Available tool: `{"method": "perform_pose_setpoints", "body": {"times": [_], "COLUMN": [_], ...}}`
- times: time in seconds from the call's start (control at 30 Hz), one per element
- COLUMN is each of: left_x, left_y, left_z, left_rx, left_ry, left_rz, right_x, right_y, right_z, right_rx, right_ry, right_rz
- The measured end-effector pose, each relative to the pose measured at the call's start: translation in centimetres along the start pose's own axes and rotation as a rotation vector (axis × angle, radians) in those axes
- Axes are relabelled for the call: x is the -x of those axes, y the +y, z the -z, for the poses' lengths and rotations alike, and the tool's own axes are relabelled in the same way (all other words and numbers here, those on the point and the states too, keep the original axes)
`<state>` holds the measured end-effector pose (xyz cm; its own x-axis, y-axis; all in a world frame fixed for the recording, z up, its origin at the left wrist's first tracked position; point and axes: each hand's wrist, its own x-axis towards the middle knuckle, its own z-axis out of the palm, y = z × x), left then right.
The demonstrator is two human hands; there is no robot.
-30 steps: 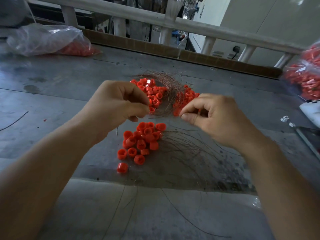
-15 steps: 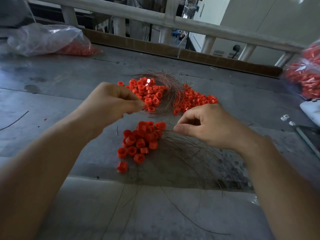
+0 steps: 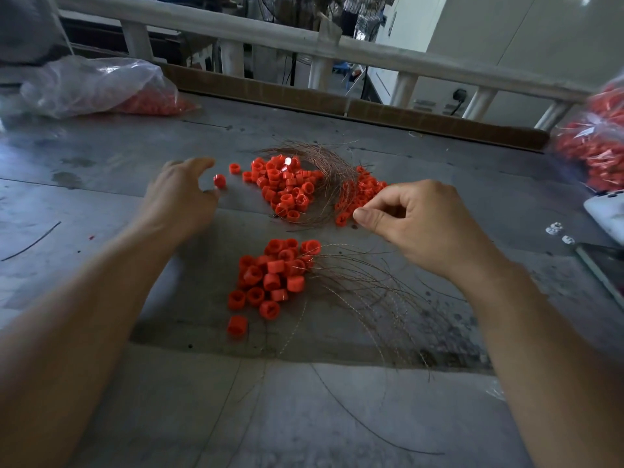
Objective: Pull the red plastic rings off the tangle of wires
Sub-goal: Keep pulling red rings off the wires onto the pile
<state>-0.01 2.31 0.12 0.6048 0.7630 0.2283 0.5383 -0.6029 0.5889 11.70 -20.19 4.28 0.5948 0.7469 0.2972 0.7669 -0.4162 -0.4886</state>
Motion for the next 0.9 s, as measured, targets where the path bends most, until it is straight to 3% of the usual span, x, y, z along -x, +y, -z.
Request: {"method": "perform_pose_setpoints", "body": {"times": [0.23, 0.43, 0.63, 0.9], "left_x": [-0.8, -0.9, 0.9, 4.2], "left_y": [-0.6, -0.8, 1.3, 3.8], "left_z": [-1.9, -1.9, -0.3, -0.5], "left_rx": [-0.106, -0.106, 0.141, 0.428], "left_ry": [-0.137, -0.006, 0.117, -0.14], "left_rz": [-0.084, -0.189, -0.211, -0.351], "right_x": [-0.1, -0.3, -0.7, -1.0], "right_y": [0.1, 0.5, 1.2, 1.7], "right_z": [0.1, 0.0, 0.4, -0.2], "right_rx": [0.007, -0.026, -0.035, -0.06], "right_ry": [0.045, 0.1, 0.208, 0.229], "right_rz": [-0.023, -0.066, -0.093, -0.088]}}
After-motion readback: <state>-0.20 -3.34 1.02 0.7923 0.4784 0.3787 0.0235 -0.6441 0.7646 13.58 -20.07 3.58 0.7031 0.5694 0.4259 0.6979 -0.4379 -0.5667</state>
